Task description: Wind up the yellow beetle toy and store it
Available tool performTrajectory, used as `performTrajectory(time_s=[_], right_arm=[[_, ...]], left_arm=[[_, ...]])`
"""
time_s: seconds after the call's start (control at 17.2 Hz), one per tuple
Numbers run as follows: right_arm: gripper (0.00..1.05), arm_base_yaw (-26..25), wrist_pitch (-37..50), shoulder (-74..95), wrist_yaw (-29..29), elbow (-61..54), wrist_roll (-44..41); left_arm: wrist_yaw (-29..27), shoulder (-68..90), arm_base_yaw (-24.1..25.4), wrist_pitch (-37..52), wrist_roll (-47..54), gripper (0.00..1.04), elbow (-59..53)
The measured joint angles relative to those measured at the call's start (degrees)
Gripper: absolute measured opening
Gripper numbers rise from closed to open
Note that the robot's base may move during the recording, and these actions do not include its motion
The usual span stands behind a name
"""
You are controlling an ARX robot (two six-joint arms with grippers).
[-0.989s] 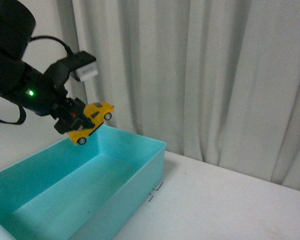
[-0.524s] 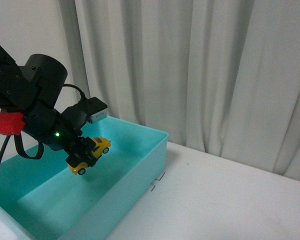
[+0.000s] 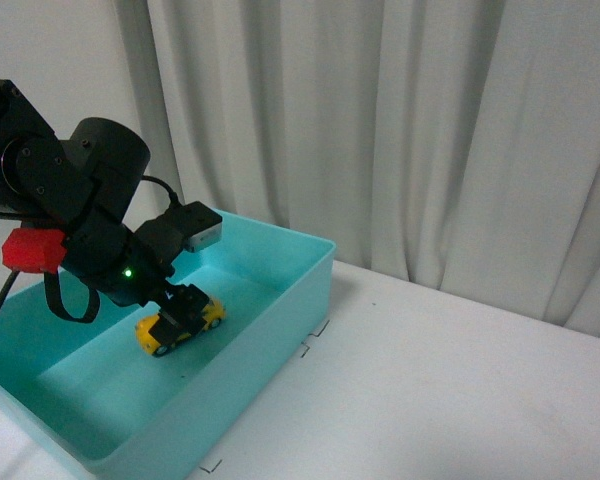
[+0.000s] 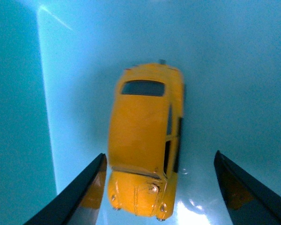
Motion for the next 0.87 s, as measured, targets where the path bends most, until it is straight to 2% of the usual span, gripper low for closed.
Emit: performTrajectory(time_s=[0.17, 0.35, 0.58, 0.64, 0.7, 0.76, 0.87], right_arm=[[0.98, 0.0, 0.0, 0.0, 0.0, 0.0, 0.0], [0.98, 0.0, 0.0, 0.0, 0.0, 0.0, 0.0], [0.98, 0.0, 0.0, 0.0, 0.0, 0.0, 0.0], [0.98, 0.0, 0.0, 0.0, 0.0, 0.0, 0.0], [0.98, 0.0, 0.1, 0.0, 0.0, 0.0, 0.0], [0.98, 0.0, 0.0, 0.0, 0.0, 0.0, 0.0], [0.98, 0.0, 0.0, 0.0, 0.0, 0.0, 0.0]], left_arm=[[3.4, -2.9, 0.3, -1.2, -0.7, 0.97, 0.0], [10.1, -13.0, 1.6, 0.4, -1.2, 0.98, -1.3], [18.4, -30.6, 6.6, -3.2, -3.1, 0.98, -5.7], [21.6, -34.8, 7.8, 7.0, -6.3, 0.94, -9.6], [22.7, -41.0, 8.1, 21.5, -13.8, 0.81, -17.1], [23.3, -47.3, 7.7, 27.1, -19.9, 0.70, -22.9], [19.6, -57.4, 3.5, 29.7, -26.9, 0.46, -29.2]])
